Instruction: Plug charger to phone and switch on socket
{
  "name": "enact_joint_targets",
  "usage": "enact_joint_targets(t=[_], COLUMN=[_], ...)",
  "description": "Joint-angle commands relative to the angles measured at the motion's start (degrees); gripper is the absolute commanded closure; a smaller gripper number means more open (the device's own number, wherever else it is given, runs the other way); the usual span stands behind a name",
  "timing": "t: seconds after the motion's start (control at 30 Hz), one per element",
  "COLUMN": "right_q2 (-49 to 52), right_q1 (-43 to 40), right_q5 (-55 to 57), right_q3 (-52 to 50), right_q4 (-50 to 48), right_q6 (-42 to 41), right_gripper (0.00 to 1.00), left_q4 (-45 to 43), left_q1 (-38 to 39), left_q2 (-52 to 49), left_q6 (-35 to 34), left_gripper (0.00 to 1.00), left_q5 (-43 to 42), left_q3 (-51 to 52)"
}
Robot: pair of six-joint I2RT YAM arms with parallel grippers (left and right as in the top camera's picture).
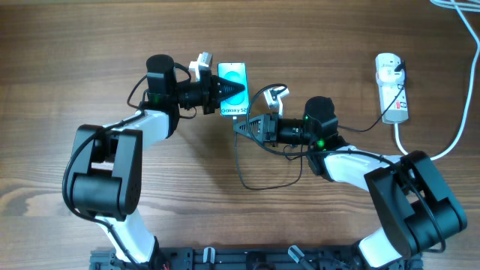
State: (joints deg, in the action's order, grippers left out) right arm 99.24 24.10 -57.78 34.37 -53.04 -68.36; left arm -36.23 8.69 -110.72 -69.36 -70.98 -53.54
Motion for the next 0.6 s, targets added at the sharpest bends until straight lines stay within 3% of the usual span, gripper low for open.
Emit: enact_joint_targets(t=[0.0, 0.57], right_q2=[-1.22, -1.22], right_q1=[-0.17, -0.17], right_q5=[0.9, 0.57], right_q3=[-0.37, -0.37], right_q4=[-0.5, -2.21], right_q6=[-0.81, -1.29], right_gripper=[0.96, 0.96], left_q4=[-0.48, -0.48], left_q1=[0.22, 0.2], left_q2=[0.24, 0.24], left_q6=[-0.13, -0.13], left_gripper=[0.96, 0.96], left_q5=[-0.11, -0.07], left_q3=[-0.68, -0.68])
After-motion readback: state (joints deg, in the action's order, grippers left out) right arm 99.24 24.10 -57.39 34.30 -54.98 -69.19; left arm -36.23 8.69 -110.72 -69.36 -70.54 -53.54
